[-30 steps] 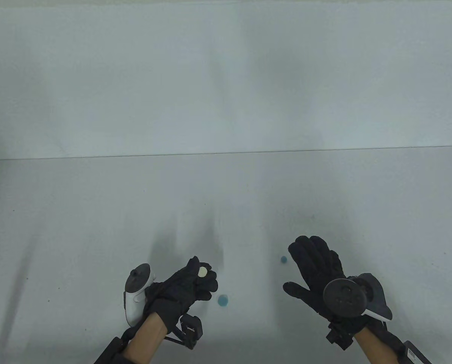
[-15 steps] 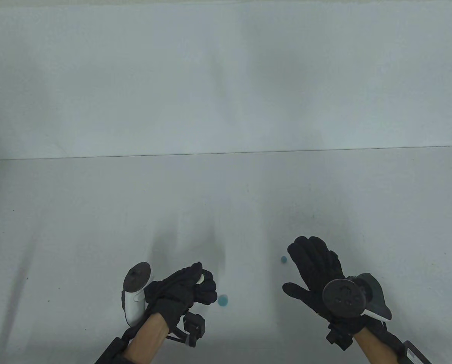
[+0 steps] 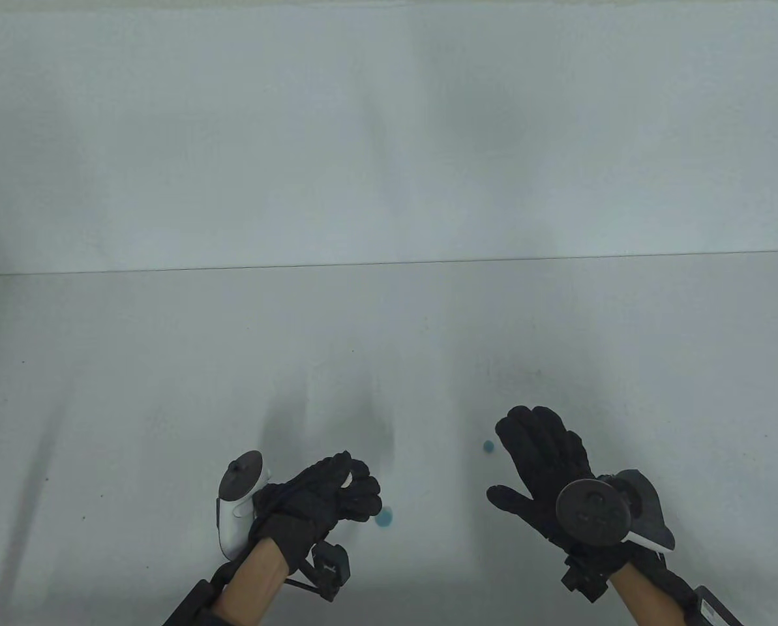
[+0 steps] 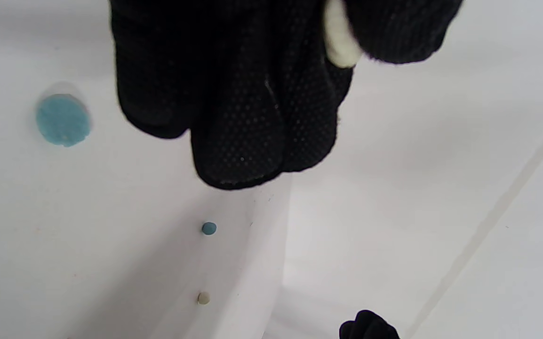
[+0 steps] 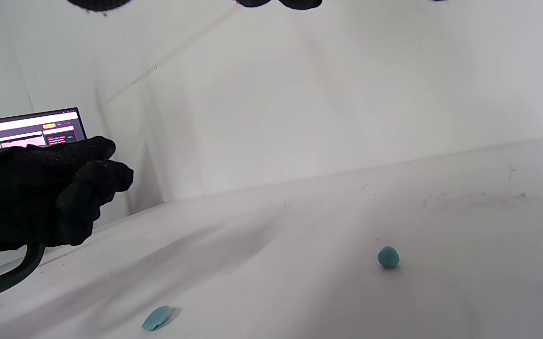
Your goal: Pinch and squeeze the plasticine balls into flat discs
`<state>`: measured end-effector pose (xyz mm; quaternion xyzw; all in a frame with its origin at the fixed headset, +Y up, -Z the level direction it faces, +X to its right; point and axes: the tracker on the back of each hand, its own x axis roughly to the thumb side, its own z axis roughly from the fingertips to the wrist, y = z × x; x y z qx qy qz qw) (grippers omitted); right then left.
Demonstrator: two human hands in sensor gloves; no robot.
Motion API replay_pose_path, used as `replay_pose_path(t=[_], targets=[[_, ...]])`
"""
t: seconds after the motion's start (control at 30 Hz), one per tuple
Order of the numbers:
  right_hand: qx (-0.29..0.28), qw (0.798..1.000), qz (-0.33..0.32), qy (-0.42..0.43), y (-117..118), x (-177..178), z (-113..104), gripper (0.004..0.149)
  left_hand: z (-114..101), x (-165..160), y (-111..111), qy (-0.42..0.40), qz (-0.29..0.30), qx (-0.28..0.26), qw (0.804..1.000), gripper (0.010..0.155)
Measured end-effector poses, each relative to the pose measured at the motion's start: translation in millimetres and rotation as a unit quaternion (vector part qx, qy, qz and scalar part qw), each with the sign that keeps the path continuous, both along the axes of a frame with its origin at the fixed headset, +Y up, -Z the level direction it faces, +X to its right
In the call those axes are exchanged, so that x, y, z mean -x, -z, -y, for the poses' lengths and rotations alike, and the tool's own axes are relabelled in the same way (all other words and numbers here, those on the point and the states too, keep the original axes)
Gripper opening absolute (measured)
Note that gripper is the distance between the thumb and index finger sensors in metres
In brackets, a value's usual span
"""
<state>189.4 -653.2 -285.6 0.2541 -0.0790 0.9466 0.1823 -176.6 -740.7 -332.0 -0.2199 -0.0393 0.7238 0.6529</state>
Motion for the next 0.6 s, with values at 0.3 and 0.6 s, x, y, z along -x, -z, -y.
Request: replay_pose_path(t=[0.3,0.6], targets=[[-0.004,1.0,0.0,0.001,-0.6,0.9,-0.8,0.081,-6.6,2.8,-0.1,0.03,-0.024,-0.03,0.999,0.046],[-0.004,1.0,0.0,0.003,-0.4,0.7,0.0,0.081,-2.5,-0.2,-1.4,-0.012,0.004,-0.004,1.0,0.07]])
